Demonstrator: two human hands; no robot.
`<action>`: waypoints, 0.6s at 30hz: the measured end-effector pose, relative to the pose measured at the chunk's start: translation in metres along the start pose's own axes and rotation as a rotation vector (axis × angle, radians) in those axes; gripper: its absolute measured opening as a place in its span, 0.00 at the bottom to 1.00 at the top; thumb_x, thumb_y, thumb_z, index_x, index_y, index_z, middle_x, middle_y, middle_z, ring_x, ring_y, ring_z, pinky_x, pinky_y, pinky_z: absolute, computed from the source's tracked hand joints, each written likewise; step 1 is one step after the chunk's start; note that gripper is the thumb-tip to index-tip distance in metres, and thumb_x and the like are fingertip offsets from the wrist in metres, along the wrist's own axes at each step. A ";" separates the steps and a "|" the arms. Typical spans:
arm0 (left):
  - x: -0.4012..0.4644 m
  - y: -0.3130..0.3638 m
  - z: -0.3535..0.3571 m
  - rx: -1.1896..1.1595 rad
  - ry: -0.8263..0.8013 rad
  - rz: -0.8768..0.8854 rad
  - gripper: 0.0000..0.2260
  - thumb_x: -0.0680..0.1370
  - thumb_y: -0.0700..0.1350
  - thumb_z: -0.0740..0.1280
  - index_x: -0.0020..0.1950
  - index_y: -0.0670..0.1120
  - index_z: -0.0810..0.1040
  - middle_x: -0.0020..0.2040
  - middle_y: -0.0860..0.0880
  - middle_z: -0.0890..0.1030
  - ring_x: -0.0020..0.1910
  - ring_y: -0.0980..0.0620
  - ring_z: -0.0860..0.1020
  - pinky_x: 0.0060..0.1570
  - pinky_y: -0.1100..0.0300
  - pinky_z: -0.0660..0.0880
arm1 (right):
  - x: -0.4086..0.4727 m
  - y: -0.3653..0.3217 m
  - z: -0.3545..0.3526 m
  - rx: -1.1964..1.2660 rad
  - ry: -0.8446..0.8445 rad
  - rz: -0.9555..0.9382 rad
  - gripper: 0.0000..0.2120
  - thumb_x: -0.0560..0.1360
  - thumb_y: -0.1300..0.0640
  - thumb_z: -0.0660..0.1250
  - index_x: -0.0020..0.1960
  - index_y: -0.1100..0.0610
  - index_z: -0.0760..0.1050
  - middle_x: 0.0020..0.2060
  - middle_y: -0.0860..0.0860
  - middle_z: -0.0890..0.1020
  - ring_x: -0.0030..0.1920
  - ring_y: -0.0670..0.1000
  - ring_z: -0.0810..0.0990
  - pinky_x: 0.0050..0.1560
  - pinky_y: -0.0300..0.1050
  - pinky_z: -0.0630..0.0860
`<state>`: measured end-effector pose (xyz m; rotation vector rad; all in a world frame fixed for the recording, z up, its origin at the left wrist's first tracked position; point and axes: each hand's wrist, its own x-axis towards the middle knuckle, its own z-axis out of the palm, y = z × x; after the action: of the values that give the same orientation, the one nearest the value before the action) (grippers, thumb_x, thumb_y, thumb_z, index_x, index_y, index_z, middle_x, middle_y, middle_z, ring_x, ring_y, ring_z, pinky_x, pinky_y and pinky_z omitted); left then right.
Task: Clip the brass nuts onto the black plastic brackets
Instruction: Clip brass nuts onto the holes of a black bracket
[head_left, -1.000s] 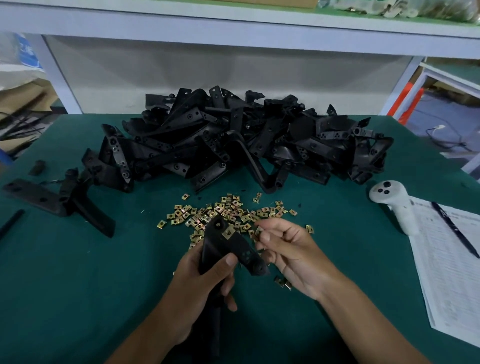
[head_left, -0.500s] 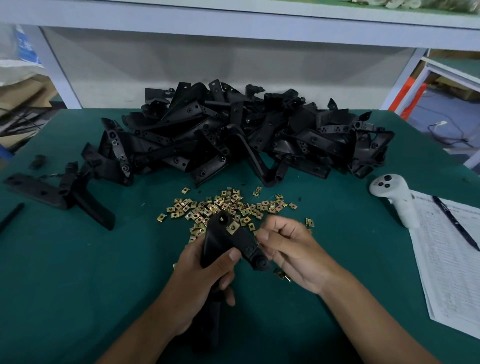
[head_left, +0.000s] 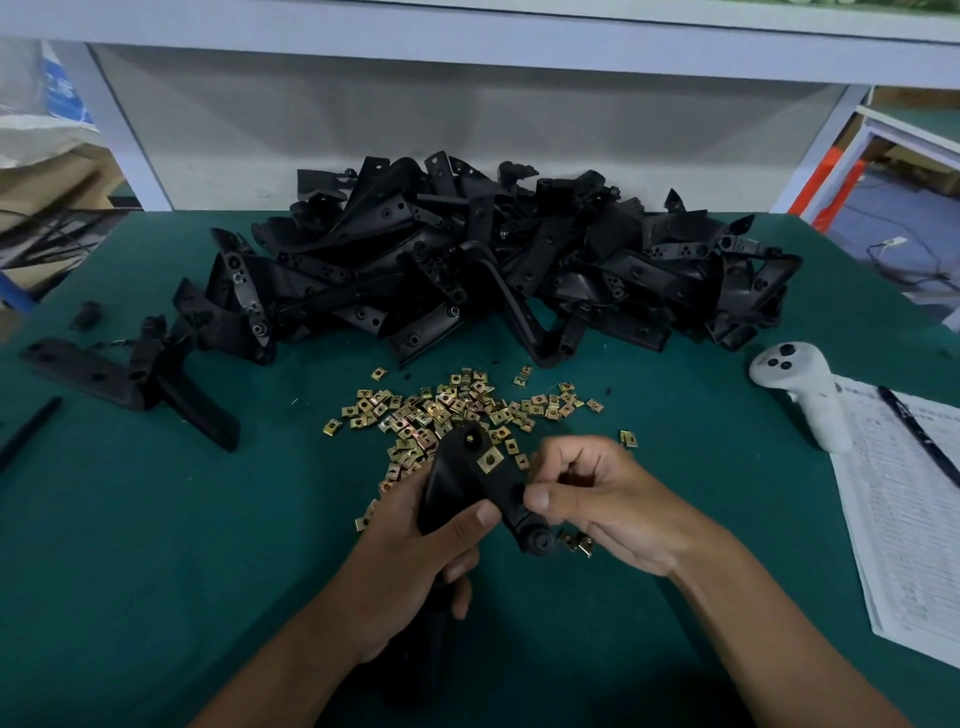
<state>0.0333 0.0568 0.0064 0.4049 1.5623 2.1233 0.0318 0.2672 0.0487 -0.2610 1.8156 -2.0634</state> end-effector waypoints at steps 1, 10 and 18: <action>0.000 0.000 0.000 0.002 -0.009 -0.001 0.08 0.76 0.50 0.74 0.51 0.49 0.81 0.30 0.53 0.67 0.25 0.55 0.66 0.26 0.59 0.74 | -0.001 0.000 0.000 -0.015 -0.002 0.008 0.07 0.67 0.55 0.76 0.33 0.49 0.80 0.31 0.46 0.79 0.33 0.43 0.75 0.36 0.34 0.72; -0.004 0.004 0.002 0.002 -0.119 -0.013 0.07 0.76 0.47 0.74 0.53 0.51 0.81 0.30 0.55 0.73 0.25 0.56 0.68 0.24 0.61 0.74 | -0.014 -0.018 0.000 -0.215 -0.115 0.114 0.09 0.65 0.51 0.78 0.32 0.49 0.80 0.30 0.46 0.77 0.34 0.45 0.72 0.36 0.37 0.66; -0.006 0.005 0.002 0.082 -0.095 -0.017 0.09 0.74 0.51 0.75 0.54 0.55 0.81 0.30 0.53 0.72 0.26 0.56 0.68 0.25 0.61 0.74 | -0.019 -0.032 0.005 -0.358 -0.114 0.189 0.11 0.68 0.54 0.80 0.32 0.50 0.79 0.31 0.46 0.76 0.35 0.44 0.71 0.36 0.36 0.66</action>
<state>0.0386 0.0535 0.0118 0.5110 1.5964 2.0017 0.0460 0.2731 0.0832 -0.2836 2.0432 -1.5599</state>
